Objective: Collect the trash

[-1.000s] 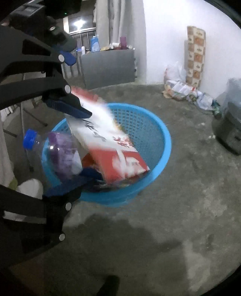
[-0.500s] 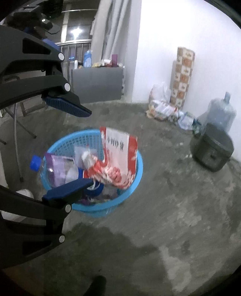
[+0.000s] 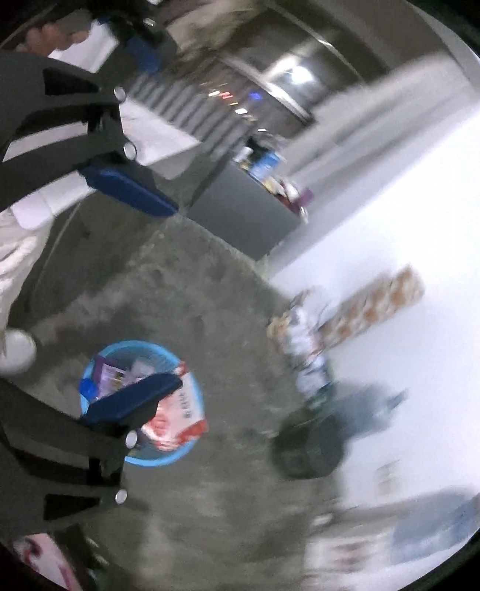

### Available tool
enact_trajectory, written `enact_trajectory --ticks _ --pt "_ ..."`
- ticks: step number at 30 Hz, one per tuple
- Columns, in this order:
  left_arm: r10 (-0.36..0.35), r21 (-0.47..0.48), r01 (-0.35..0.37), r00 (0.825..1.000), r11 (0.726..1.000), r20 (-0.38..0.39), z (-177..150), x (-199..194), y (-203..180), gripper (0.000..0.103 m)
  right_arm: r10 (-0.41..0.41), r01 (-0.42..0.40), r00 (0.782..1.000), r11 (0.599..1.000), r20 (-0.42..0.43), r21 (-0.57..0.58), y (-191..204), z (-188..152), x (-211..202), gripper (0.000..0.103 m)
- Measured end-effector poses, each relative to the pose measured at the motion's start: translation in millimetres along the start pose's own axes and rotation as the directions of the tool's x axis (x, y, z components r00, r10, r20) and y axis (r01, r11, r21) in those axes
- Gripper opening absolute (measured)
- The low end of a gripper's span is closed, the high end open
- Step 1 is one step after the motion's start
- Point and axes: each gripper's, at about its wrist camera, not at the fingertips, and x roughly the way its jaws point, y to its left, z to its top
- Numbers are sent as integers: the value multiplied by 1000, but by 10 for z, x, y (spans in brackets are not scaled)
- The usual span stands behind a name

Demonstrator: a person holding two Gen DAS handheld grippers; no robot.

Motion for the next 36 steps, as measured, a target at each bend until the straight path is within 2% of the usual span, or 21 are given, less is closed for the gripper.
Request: enact_trajectory --ticks 1,3,6,7,11,13,14,17,20,23,26,36 --pt "80 -27 -79 996 997 32 -69 -153 74 94 -2 3 1000 998 17 -57 157 -20 -98 92" --pt "178 -39 -175 979 984 103 -253 -465 196 94 2 6 999 983 42 -184 486 -99 -315 96" --pt "290 -24 -289 946 957 144 -553 -775 277 94 5 15 998 944 57 -329 859 -272 -582 97" --pt "308 -28 -308 940 951 144 -625 -862 322 94 0 22 998 927 59 -375 975 -354 -667 97" --pt "389 -88 -383 919 920 64 -1006 -1157 522 94 11 9 999 875 39 -483 1266 -645 -857 97" --pt "431 -138 -424 902 895 18 -1190 -1233 626 94 20 -26 1000 848 -18 -529 1398 -821 -893 97" --pt "458 -176 -453 889 874 -11 -1316 -1299 693 94 13 -35 999 839 -44 -543 1441 -885 -877 97" --pt "490 -224 -491 869 842 -65 -1517 -1327 817 94 -37 -48 991 789 -125 -612 1589 -1118 -815 97" --pt "514 -238 -534 846 811 -146 -1648 -1308 935 94 -114 1 985 753 -130 -658 1599 -1278 -774 97" --pt "527 -257 -550 835 795 -160 -1699 -1343 1007 94 -178 51 977 723 -114 -689 1636 -1352 -758 97" --pt "532 -238 -555 832 797 -160 -1711 -1321 977 94 -223 97 971 703 -90 -705 1612 -1351 -742 97" --pt "528 -171 -559 827 812 -195 -1683 -1144 893 94 -293 151 952 711 -94 -687 1452 -1287 -660 97"
